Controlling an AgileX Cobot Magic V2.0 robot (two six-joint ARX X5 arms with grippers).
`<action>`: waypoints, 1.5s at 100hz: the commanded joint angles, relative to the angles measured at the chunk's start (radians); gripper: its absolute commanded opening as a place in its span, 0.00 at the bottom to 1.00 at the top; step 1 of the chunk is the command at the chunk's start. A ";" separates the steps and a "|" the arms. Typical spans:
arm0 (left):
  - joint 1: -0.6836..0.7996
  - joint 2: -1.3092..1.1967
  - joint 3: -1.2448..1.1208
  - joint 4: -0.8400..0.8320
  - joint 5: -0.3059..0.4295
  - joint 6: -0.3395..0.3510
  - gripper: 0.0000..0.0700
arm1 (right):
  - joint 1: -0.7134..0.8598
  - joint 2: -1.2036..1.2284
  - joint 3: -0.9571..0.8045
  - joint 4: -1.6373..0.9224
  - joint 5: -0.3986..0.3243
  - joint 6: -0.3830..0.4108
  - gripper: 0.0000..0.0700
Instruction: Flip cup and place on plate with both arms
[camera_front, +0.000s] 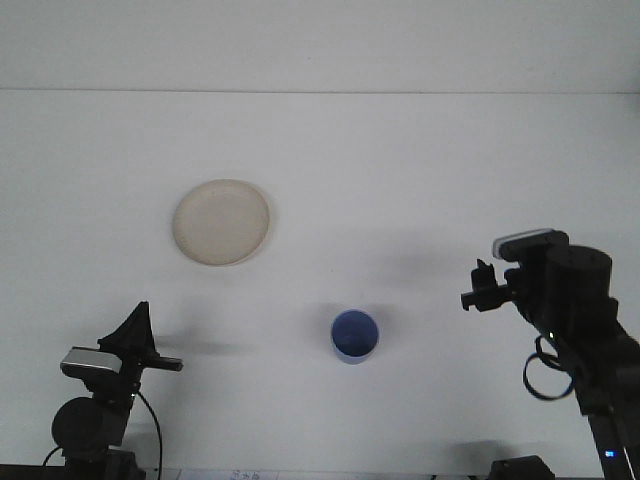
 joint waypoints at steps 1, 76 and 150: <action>0.001 -0.001 -0.018 0.010 0.002 0.005 0.02 | -0.012 -0.079 -0.064 0.055 0.013 0.053 0.61; 0.001 -0.001 0.006 0.010 0.002 0.005 0.02 | -0.027 -0.703 -0.524 0.286 0.110 0.179 0.00; -0.005 0.780 1.020 -0.744 0.198 -0.125 0.02 | -0.027 -0.702 -0.524 0.284 0.110 0.180 0.00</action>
